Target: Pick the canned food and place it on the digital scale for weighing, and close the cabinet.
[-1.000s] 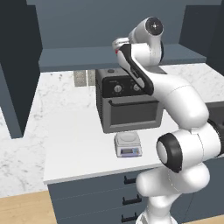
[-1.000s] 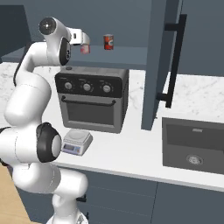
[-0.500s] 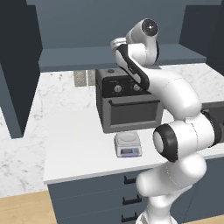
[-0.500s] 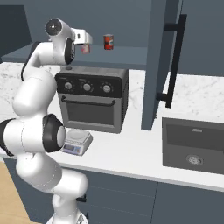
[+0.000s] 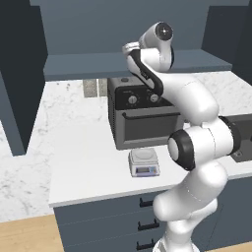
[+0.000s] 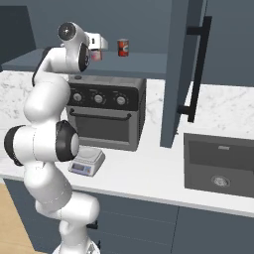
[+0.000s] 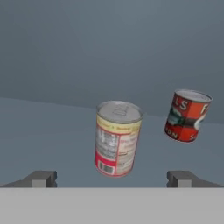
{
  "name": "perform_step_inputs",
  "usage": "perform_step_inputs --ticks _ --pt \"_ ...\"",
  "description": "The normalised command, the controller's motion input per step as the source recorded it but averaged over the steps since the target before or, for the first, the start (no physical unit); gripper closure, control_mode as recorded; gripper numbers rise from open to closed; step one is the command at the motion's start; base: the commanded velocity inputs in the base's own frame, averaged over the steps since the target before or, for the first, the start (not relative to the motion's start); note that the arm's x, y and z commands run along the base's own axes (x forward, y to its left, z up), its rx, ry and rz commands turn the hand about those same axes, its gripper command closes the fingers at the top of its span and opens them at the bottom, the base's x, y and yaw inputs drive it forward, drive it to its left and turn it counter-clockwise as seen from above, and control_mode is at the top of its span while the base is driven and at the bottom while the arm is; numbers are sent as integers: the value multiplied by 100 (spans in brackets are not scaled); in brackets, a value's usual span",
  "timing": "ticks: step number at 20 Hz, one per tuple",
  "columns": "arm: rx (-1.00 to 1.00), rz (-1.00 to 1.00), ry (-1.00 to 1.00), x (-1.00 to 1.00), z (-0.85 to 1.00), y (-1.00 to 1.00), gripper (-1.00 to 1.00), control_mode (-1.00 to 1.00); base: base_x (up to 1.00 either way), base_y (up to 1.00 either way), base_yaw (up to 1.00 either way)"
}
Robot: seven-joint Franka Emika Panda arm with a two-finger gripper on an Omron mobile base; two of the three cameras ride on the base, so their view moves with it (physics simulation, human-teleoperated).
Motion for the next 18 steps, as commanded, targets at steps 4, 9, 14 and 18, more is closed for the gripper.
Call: perform_step_inputs --ticks 4,9,14,18 --pt "0 0 0 37 -1 0 -100 -100 0 0 0" --pt "0 0 0 33 -4 0 -100 -100 0 0 0" --pt "0 0 0 28 -12 5 -100 -100 0 0 0" --pt "0 0 0 27 -11 7 -100 -100 0 0 0"
